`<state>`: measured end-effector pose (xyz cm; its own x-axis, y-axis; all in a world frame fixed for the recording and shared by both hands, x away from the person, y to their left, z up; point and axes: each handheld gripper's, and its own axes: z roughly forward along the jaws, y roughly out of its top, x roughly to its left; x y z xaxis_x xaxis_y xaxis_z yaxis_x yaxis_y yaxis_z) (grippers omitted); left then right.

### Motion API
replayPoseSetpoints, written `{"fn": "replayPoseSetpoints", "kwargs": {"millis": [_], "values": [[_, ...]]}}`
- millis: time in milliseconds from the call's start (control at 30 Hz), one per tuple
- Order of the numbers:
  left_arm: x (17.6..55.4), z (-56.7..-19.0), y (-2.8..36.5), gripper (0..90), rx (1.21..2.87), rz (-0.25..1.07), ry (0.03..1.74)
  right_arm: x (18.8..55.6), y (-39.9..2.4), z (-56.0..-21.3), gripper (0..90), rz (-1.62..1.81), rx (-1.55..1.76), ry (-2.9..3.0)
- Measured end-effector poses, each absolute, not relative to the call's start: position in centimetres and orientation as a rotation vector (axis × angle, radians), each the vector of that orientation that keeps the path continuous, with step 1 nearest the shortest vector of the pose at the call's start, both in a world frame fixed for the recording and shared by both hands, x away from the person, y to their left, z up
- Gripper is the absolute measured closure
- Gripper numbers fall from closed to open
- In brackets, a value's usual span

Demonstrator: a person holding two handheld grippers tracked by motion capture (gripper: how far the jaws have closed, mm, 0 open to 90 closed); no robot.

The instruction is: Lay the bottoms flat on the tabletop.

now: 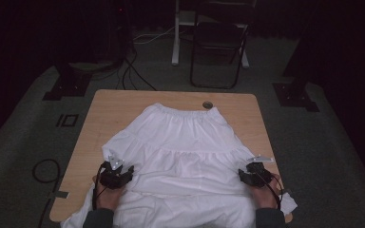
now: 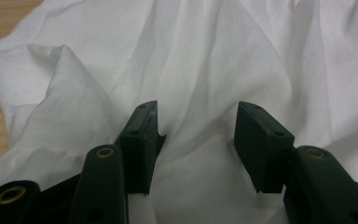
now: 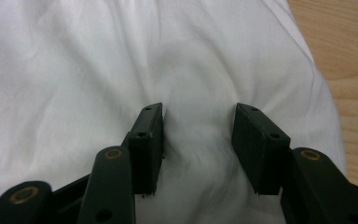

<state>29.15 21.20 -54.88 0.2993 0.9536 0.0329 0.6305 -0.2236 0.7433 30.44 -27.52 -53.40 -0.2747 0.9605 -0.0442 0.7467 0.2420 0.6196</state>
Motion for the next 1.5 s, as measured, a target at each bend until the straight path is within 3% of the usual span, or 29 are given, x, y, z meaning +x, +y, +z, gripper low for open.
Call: {"fn": "replayPoseSetpoints", "kwargs": {"millis": [433,700,1100,1300,1500], "values": [[24.5,-54.8,22.4,50.5,1.947,0.66,1.449,26.1,-27.1,-53.7,55.9,0.731,1.525,2.123],[22.5,-54.2,22.5,50.5,2.001,0.622,1.486,22.7,-27.0,-53.5,52.8,0.759,1.496,2.194],[25.5,-51.7,20.7,45.2,1.977,0.701,1.406,24.9,-25.4,-51.7,45.2,0.877,1.418,2.06],[28.7,-53.7,20.2,45.1,2.046,0.686,1.451,28.0,-24.5,-53.8,45.0,0.795,1.447,2.092],[29.9,-54.4,20.7,44.2,1.985,0.689,1.449,29.7,-24.6,-54.5,45.2,0.801,1.434,2.066]]}}
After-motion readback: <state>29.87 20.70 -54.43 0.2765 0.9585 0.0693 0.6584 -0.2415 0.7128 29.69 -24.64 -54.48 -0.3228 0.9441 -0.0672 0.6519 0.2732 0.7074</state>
